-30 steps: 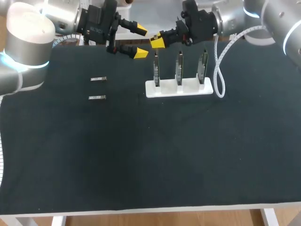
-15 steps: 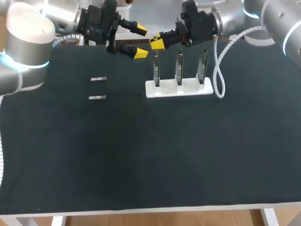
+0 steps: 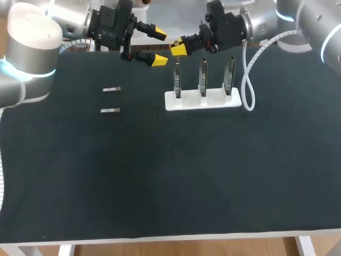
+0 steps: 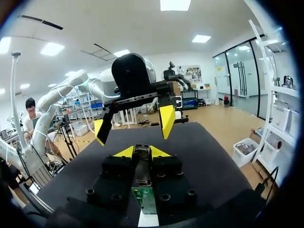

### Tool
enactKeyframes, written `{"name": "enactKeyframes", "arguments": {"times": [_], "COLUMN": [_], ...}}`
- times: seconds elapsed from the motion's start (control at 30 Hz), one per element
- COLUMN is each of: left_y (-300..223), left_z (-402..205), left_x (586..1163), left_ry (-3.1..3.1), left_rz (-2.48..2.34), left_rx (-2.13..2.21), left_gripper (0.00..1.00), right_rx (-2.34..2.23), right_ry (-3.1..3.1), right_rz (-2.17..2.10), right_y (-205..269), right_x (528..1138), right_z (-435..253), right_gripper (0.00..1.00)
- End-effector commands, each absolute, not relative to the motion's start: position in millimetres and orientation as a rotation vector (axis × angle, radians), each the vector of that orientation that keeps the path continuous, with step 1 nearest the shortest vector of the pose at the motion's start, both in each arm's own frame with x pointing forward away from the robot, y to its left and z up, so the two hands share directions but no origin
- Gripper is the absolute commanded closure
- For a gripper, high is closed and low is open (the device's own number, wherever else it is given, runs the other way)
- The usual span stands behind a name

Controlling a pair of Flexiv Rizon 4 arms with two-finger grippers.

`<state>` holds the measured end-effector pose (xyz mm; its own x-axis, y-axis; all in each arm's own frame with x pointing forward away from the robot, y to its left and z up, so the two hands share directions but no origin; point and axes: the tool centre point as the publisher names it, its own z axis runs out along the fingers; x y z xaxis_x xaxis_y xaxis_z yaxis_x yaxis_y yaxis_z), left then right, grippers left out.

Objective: Pick up the optical module with the left hand, and insert it into the network port with the right hand.

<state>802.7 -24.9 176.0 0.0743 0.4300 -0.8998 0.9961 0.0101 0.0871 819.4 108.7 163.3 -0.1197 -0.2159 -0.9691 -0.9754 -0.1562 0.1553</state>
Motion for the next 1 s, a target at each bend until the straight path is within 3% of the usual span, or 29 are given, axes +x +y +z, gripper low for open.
{"name": "enactKeyframes", "arguments": {"times": [0.03, 1.0], "left_y": [-25.0, -25.0], "left_z": [176.0, 176.0], "left_x": [804.3, 804.3], "left_ry": [1.473, 1.473], "left_rz": [-0.883, -0.883], "left_rx": [1.545, 1.545], "left_gripper": [0.0, 0.0], "right_rx": [-1.494, -1.505], "right_ry": [1.319, 1.315], "right_rz": [1.421, 1.424], "right_y": [109.6, 112.6], "right_x": [827.3, 829.0], "right_z": [167.2, 166.3], "right_gripper": [1.0, 1.0]}}
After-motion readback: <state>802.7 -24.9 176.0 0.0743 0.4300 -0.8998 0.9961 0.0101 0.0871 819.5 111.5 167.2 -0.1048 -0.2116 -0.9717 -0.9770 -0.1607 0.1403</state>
